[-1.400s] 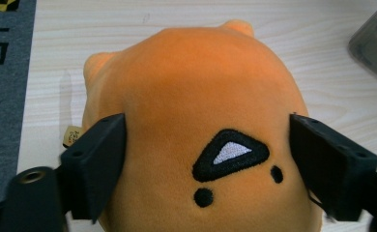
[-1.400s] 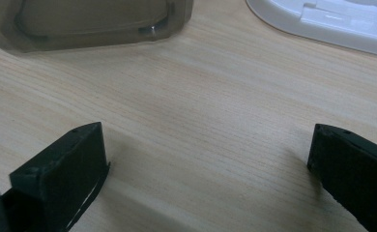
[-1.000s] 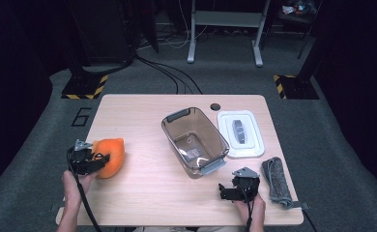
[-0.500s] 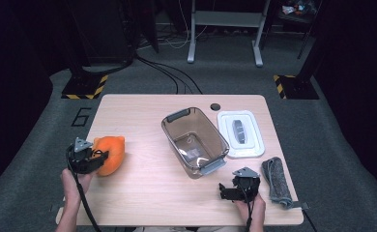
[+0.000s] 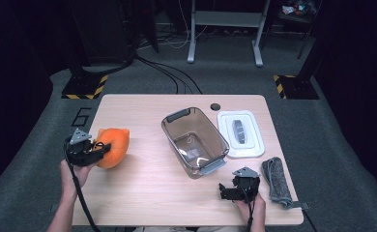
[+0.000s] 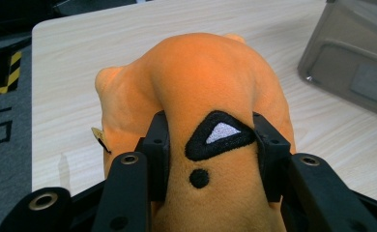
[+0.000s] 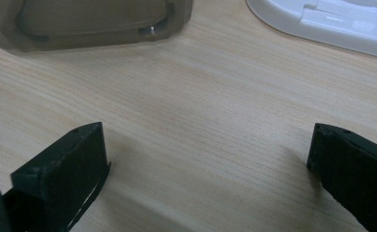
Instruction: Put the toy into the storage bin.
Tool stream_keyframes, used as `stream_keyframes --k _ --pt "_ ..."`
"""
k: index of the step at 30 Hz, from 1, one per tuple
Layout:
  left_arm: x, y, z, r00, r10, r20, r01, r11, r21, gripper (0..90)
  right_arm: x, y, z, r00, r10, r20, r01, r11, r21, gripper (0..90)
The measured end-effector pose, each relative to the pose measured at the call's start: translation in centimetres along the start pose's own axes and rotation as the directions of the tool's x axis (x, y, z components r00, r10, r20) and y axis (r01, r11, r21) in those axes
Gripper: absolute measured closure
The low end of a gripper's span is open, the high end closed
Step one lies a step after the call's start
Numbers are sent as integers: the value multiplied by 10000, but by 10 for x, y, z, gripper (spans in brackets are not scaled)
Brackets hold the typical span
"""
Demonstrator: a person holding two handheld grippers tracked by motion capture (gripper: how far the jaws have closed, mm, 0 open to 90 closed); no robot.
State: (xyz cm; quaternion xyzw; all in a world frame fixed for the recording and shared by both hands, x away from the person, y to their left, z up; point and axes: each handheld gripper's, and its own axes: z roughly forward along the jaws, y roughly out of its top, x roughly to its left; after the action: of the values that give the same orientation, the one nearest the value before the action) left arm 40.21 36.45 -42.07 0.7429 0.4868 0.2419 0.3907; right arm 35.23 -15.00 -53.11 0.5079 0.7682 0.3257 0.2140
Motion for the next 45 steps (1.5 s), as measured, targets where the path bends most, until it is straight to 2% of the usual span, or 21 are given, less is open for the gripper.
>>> stream_keyframes --k 7,23,29,37,38,45 --pt "-2 17 0 9987 354 353 -349 9993 -150 593 0 0 0 10000 25 4 -25 10000 7 0" --pt "-6 52 0 9939 920 613 -885 9944 -577 593 0 0 0 10000 1 16 -1 10000 -3 0" --pt "-8 69 2 9903 1172 741 -1124 9915 -660 593 0 0 0 10000 0 19 0 10000 -2 0" --pt "-17 91 9 9838 1555 893 -1480 9853 -856 593 0 0 0 10000 5 22 -5 10000 -2 0" --pt "-20 97 11 9814 1664 959 -1584 9837 -856 593 0 0 0 10000 3 23 -3 10000 -2 0" --pt "-28 113 13 9761 1884 1085 -1781 9791 -985 593 0 0 0 10000 -1 24 1 10000 -4 0"
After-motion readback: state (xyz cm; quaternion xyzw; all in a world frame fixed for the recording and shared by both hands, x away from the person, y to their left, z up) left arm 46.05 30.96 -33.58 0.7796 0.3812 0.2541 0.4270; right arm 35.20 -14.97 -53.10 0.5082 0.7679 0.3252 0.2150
